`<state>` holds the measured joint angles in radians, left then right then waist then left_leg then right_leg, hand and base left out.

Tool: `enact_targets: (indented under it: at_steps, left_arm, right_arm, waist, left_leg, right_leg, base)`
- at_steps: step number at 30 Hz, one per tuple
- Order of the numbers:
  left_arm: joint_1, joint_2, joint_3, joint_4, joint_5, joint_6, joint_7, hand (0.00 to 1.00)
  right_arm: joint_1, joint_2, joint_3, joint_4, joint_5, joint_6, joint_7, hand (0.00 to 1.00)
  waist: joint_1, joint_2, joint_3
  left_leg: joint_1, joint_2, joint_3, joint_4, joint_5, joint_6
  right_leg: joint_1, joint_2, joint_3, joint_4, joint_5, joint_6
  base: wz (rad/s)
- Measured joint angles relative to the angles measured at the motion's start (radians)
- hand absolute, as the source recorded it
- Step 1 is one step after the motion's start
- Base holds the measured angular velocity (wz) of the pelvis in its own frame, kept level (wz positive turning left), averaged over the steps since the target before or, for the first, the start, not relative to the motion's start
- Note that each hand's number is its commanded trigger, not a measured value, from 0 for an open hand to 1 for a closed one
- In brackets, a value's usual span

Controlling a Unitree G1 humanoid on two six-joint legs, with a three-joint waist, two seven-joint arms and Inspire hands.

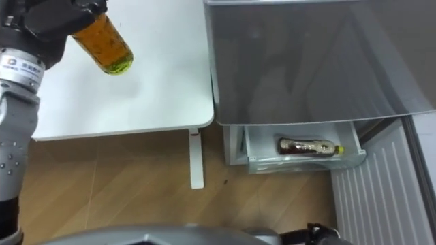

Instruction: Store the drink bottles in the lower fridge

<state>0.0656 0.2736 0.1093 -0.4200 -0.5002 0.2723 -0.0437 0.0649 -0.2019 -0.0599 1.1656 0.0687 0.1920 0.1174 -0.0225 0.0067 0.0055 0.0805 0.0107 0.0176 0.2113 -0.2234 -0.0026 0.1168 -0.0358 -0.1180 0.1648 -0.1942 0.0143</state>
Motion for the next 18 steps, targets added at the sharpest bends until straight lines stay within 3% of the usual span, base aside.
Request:
enact_targets:
  at_steps: [2, 4, 6, 10, 18]
  left_arm:
    - [0.032, -0.026, -0.034, 0.001, 0.001, 0.009, -0.009, 1.0]
    - [0.057, -0.032, -0.059, 0.002, 0.001, 0.012, -0.018, 1.0]
    - [0.075, -0.035, -0.068, 0.003, -0.001, 0.013, -0.026, 1.0]
    - [0.117, -0.069, -0.079, 0.031, -0.025, 0.013, -0.039, 1.0]
    - [0.128, -0.069, -0.179, 0.148, -0.06, 0.013, -0.045, 1.0]
  right_arm:
    - [-0.021, 0.004, 0.001, -0.001, -0.001, -0.004, -0.001, 0.0]
    - [-0.031, 0.005, 0.001, -0.003, -0.003, -0.006, -0.006, 0.0]
    - [-0.042, 0.007, 0.002, -0.011, -0.008, -0.009, -0.01, 0.0]
    - [-0.043, 0.009, 0.056, -0.083, -0.033, -0.009, -0.003, 0.0]
    - [-0.048, 0.011, 0.133, -0.215, -0.085, -0.027, 0.013, 0.0]
  waist:
    - [-0.001, -0.017, -0.0016]
    - [0.0, -0.026, -0.006]
    - [0.003, -0.028, -0.0076]
    - [0.006, -0.027, -0.0074]
    - [0.008, -0.043, -0.0002]
  left_leg:
    - [-0.006, -0.003, -0.006, 0.01, 0.0, 0.0]
    - [-0.01, -0.003, -0.006, 0.012, 0.0, 0.0]
    - [-0.01, -0.003, -0.006, 0.013, 0.0, 0.0]
    - [-0.006, -0.003, -0.006, 0.011, 0.0, 0.0]
    - [-0.032, -0.007, -0.022, 0.024, 0.0, 0.0]
  right_leg:
    - [0.002, -0.003, -0.015, -0.007, 0.0, 0.0]
    - [0.005, -0.004, -0.023, -0.011, 0.0, 0.001]
    - [0.006, -0.004, -0.024, -0.011, 0.0, 0.001]
    - [0.011, -0.004, -0.025, -0.011, 0.0, 0.001]
    - [0.003, -0.008, -0.052, -0.011, -0.002, 0.001]
  base:
    - [0.16]
    - [0.15]
    - [0.03]
    - [0.01]
    - [0.1]
